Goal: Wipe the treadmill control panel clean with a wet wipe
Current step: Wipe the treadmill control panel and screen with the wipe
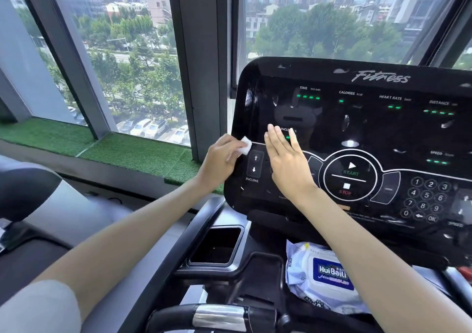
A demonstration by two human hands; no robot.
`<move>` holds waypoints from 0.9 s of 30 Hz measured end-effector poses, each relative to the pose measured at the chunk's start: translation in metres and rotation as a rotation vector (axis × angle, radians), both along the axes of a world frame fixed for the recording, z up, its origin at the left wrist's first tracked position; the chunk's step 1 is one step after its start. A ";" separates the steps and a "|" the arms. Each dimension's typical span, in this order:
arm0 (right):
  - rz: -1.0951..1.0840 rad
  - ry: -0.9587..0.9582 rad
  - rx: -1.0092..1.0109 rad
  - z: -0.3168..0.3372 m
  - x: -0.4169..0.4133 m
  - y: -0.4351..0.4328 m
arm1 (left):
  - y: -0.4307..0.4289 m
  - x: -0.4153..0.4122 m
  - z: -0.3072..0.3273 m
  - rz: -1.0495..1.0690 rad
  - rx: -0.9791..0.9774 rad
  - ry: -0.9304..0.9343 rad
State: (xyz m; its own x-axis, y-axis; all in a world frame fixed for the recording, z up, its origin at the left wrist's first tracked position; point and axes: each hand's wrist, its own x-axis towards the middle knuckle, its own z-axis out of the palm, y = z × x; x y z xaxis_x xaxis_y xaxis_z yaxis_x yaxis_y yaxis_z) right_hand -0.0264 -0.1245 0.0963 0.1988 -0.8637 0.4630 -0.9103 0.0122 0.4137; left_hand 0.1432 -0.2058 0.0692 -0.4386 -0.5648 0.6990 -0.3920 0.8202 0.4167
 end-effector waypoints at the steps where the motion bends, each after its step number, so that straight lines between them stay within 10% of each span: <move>1: 0.010 -0.015 0.006 0.000 -0.001 0.000 | 0.006 0.001 -0.011 -0.024 0.001 -0.024; 15: 0.140 -0.223 0.117 -0.076 0.015 0.062 | 0.041 0.021 -0.068 -0.093 -0.004 -0.214; 20: 0.196 -0.226 0.191 -0.096 0.017 0.074 | 0.027 0.013 -0.049 0.223 0.094 0.104; 27: 0.255 -0.239 0.210 -0.105 0.021 0.079 | 0.058 0.011 -0.088 0.138 0.119 0.002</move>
